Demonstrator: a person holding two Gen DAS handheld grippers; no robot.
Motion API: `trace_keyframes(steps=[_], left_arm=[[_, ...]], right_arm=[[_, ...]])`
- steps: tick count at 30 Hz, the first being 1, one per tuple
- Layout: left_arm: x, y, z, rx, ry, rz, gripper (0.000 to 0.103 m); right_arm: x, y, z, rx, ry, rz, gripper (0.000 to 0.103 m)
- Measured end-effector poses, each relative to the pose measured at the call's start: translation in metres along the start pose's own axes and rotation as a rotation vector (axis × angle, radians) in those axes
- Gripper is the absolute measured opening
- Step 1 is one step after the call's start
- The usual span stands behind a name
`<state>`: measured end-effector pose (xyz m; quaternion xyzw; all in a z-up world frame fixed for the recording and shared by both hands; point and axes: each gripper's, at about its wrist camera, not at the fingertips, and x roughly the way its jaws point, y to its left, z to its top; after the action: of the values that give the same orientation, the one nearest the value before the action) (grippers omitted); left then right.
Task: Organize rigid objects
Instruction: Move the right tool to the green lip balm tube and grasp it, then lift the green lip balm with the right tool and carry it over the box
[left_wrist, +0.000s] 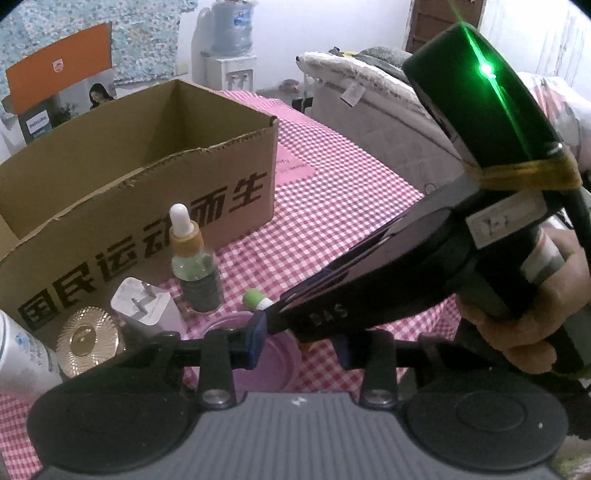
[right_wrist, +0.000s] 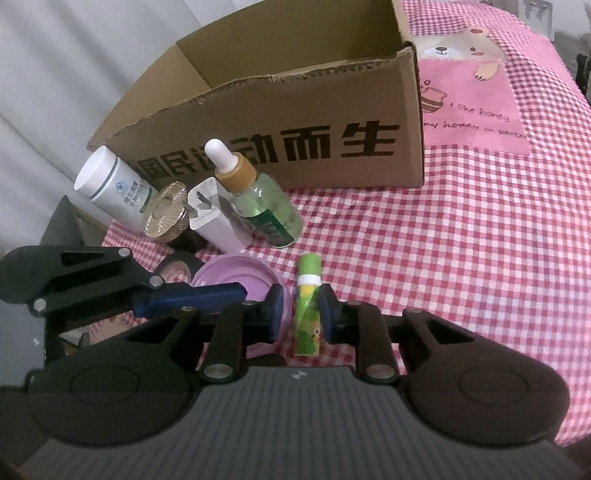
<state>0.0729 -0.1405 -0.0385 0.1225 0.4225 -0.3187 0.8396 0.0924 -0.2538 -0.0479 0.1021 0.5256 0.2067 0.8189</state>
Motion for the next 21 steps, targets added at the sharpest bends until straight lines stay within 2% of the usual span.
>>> trace_keyframes(steps=[14, 20, 21], left_arm=[[0.008, -0.009, 0.001, 0.023, 0.022, -0.009, 0.039], [0.014, -0.007, -0.005, 0.019, 0.055, 0.015, 0.039], [0.014, -0.006, -0.006, 0.013, 0.058, 0.017, 0.041]], right_arm=[[-0.010, -0.018, -0.011, 0.075, -0.013, -0.004, 0.019], [-0.015, -0.031, -0.017, 0.152, -0.016, 0.044, 0.023], [-0.016, -0.033, -0.018, 0.166, -0.018, 0.049, 0.023]])
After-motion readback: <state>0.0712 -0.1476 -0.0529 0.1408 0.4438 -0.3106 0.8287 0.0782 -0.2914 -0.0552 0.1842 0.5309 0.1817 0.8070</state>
